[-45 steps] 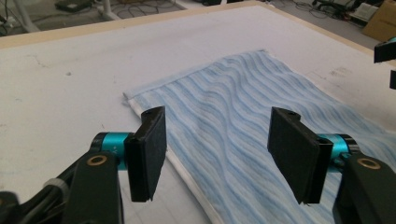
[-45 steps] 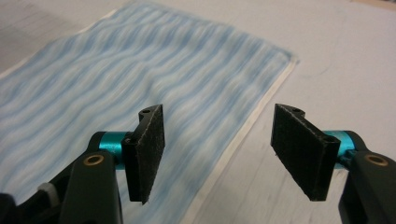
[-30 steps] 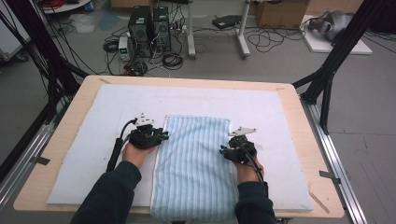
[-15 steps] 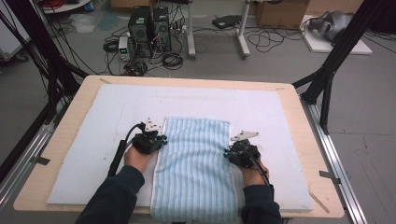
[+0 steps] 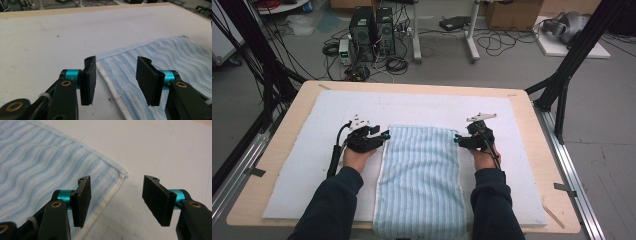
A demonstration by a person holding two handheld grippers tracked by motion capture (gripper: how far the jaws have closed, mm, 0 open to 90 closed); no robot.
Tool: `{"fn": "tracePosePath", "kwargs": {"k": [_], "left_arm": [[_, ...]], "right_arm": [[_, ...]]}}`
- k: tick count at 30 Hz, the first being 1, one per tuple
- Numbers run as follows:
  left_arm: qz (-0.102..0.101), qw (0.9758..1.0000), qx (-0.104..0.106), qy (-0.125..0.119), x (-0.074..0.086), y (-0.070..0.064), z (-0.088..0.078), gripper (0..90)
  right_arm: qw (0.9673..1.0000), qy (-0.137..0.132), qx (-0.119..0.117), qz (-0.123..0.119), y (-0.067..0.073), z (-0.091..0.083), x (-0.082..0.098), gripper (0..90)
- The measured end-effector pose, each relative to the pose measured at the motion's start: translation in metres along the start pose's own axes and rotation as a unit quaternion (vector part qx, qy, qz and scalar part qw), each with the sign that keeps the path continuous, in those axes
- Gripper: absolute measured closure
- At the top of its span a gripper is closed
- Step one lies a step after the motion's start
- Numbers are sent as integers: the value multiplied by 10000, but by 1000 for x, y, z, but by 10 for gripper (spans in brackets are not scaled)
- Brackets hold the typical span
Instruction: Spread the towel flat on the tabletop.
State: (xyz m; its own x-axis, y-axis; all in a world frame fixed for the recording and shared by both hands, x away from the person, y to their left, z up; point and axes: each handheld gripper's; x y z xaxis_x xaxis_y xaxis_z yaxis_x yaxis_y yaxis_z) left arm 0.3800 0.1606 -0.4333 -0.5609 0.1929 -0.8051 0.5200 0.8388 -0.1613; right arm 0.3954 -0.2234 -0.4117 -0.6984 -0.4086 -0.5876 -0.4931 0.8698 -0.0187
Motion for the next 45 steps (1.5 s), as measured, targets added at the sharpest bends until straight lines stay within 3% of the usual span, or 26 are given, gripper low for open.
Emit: {"fn": "tracePosePath", "kwargs": {"k": [2,4,5,9,12,16,17,20,22,26,27,29,31,38,42,45], "left_arm": [[60,9999,42,81,-2,-1,-5,455],[372,9990,23,252,-11,-7,-11,434],[435,9989,63,138,-17,-10,-15,409],[559,9979,198,243,-42,-12,-22,283],[864,9952,214,398,-58,-11,-23,258],[1160,9910,464,479,-77,-2,-20,255],[1240,9901,430,495,-80,0,-18,248],[1264,9896,552,402,-80,8,-8,248],[1310,9882,624,495,-77,10,1,269],[1273,9879,602,649,-72,8,19,273],[1250,9882,539,696,-71,8,24,275],[1013,9905,449,812,-68,10,35,279],[924,9901,431,964,-64,12,43,308],[803,9864,192,1424,-48,16,63,389],[719,9852,111,1550,-39,21,67,431],[833,9857,-6,1467,-35,20,68,475]], "right_arm": [[10000,-53,-70,-36,0,-2,0,363],[9998,-94,-164,-83,1,-5,1,322],[9996,-135,-191,-138,2,-7,1,305],[9987,-278,-305,-293,3,-15,1,223],[9981,-362,-359,-357,-1,-20,3,194],[9971,-485,-424,-416,-10,-29,1,120],[9964,-532,-490,-438,-13,-31,0,119],[9951,-589,-666,-432,-20,-33,-2,115],[9948,-609,-739,-349,-25,-31,-3,114],[9954,-456,-837,-134,-33,-18,-3,114],[9955,-410,-843,-105,-34,-15,-3,114],[9960,-269,-852,13,-35,-8,-3,115],[9969,-159,-770,69,-35,0,-4,126],[9975,98,-690,-89,-26,17,-9,300],[9982,119,-580,-107,-27,20,-12,382],[9984,224,-515,-21,-29,25,-11,436]]}}
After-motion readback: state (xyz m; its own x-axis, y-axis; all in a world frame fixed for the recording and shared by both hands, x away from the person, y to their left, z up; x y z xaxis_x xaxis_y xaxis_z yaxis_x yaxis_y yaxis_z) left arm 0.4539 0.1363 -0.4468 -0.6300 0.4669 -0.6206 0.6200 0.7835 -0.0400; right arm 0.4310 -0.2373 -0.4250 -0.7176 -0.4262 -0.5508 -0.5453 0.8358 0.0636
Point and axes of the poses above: each handheld gripper's, and its own axes: z roughly forward along the jaws, x roughly out of its underside, y roughly to its left, and after that the axes turned 11 degrees about y, right-handed
